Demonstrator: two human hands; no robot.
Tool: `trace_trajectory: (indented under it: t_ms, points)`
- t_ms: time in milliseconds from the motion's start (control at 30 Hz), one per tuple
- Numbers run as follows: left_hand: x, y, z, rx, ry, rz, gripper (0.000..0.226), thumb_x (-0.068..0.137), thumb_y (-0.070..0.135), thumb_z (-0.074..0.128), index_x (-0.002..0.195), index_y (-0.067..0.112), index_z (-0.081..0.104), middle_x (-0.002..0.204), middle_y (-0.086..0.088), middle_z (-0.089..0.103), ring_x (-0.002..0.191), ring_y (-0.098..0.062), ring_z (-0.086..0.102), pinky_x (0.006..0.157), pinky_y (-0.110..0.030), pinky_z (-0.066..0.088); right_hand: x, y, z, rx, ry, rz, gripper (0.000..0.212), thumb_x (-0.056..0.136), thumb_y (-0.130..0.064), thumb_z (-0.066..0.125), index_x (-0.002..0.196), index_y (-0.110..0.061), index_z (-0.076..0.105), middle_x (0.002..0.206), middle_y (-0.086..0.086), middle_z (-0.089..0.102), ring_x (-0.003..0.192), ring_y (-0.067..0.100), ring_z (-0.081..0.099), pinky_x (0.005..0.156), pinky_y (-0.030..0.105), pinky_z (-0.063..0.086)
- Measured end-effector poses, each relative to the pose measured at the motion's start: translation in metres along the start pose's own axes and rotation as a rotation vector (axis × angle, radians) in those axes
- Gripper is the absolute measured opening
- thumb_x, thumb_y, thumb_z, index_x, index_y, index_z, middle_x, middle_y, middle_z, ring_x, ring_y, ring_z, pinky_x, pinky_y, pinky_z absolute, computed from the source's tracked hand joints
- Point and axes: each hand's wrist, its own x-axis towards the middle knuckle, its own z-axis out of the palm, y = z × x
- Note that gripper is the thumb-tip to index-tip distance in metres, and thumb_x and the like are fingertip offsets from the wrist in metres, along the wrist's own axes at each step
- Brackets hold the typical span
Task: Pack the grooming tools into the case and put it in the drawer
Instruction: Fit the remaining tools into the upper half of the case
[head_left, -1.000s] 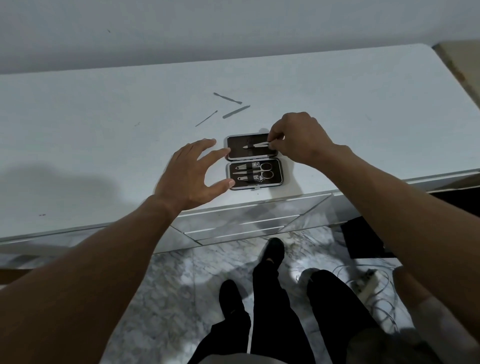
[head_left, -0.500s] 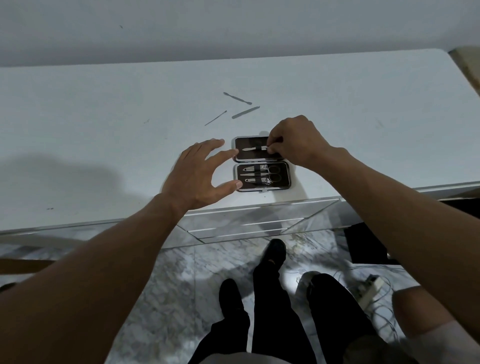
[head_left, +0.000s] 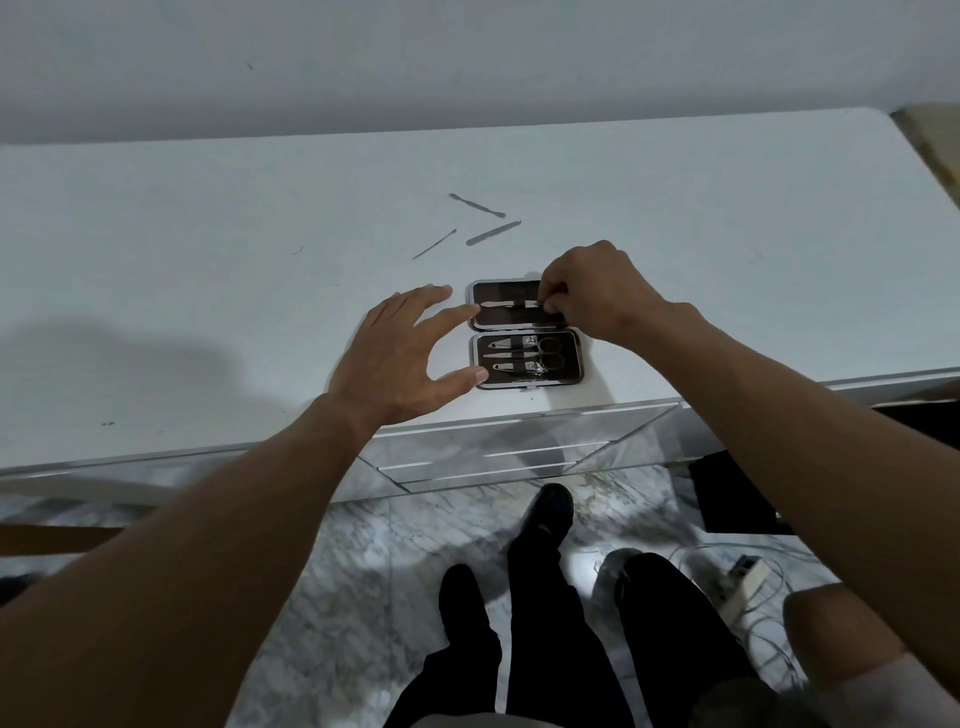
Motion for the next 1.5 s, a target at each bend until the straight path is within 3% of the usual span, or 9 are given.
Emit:
trace_trajectory:
  t_ms: [600,833,1133,1267,1500]
  points:
    - [0.001,0.0,-0.001,-0.006,-0.011,-0.01,0.068,0.083,0.071,0.045,0.142,0.036,0.042,0.15,0.001,0.041,0.139,-0.019,0.035,0.113,-0.043,0.031,0.004,-0.001,0.002,0.035,-0.016,-0.023,0.017,0.082,-0.006,0.063,0.091,-0.013,0.076,0.087,0.01,0.073,0.077,0.022,0.06,0.07,0.024,0.043]
    - [0.001,0.001,-0.002,-0.023,-0.016,-0.024,0.066,0.086,0.069,0.043,0.143,0.035,0.042,0.15,0.002,0.041,0.14,-0.018,0.035,0.113,-0.042,0.03,0.005,-0.005,-0.013,0.04,-0.048,-0.069,0.014,0.083,-0.013,0.069,0.094,-0.011,0.077,0.09,0.009,0.074,0.087,0.025,0.065,0.08,0.031,0.052]
    - [0.003,0.0,-0.004,-0.037,-0.018,-0.038,0.065,0.085,0.067,0.046,0.141,0.035,0.045,0.148,0.003,0.043,0.138,-0.017,0.037,0.111,-0.042,0.033,0.048,-0.009,-0.013,0.021,0.044,-0.06,0.013,0.086,-0.012,0.063,0.092,-0.01,0.074,0.094,0.011,0.074,0.089,0.029,0.066,0.078,0.03,0.049]
    - [0.004,0.0,-0.005,-0.037,-0.026,-0.046,0.065,0.084,0.067,0.049,0.141,0.035,0.044,0.148,0.004,0.042,0.139,-0.017,0.036,0.111,-0.043,0.033,0.075,-0.016,-0.01,-0.025,0.031,-0.081,0.014,0.086,-0.012,0.062,0.093,-0.012,0.073,0.095,0.014,0.072,0.088,0.033,0.065,0.072,0.029,0.045]
    - [0.005,0.003,-0.006,-0.032,-0.023,-0.052,0.065,0.082,0.064,0.055,0.14,0.035,0.046,0.147,0.006,0.043,0.138,-0.015,0.037,0.111,-0.038,0.032,0.107,-0.027,-0.013,-0.098,-0.051,-0.127,0.017,0.082,-0.007,0.063,0.095,-0.012,0.073,0.1,0.015,0.071,0.092,0.034,0.066,0.078,0.034,0.053]
